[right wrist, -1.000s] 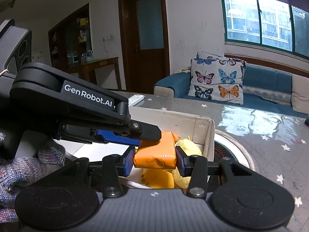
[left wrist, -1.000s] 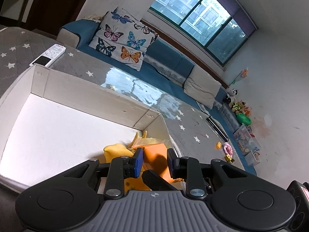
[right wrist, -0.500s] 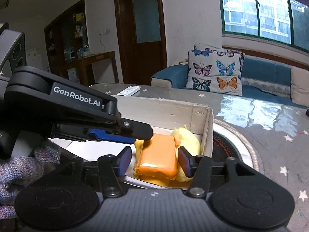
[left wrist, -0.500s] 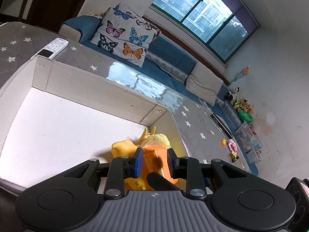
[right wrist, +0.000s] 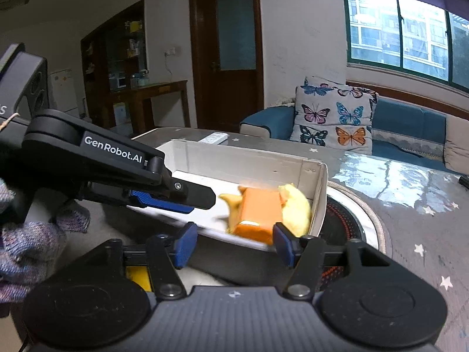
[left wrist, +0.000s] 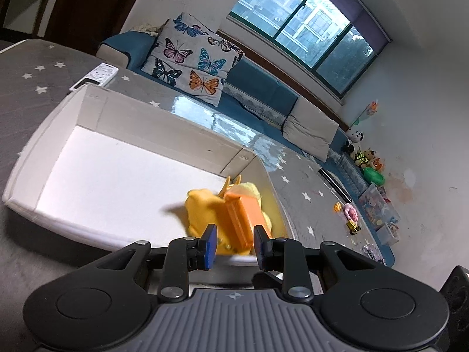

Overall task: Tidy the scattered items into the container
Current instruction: 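Lower the orange block into the box and open both grippers, then move the right gripper toward the small yellow rubber toy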

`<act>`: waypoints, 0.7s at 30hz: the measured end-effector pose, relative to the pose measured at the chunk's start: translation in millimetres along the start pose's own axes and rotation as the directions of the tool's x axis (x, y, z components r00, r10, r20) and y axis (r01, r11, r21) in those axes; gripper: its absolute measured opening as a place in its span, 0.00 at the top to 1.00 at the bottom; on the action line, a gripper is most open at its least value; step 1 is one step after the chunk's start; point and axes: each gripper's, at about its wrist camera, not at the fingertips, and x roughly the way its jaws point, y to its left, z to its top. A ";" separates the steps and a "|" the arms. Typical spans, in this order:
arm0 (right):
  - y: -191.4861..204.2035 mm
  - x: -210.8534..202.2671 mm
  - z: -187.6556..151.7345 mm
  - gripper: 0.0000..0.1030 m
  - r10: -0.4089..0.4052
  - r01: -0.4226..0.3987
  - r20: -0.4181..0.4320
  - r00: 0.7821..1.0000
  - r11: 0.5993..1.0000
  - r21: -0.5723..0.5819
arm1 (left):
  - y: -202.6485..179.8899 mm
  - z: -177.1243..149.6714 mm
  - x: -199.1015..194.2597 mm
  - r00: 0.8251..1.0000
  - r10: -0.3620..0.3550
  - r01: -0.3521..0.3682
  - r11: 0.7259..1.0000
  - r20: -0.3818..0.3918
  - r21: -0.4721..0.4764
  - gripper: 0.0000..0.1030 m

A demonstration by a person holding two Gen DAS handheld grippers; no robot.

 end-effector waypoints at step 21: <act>54.3 6.1 -37.8 0.33 0.119 -0.132 -0.128 0.985 0.986 -0.098 | 46.2 -40.9 -38.0 0.997 0.077 -0.079 0.988 -0.020 -0.133 0.69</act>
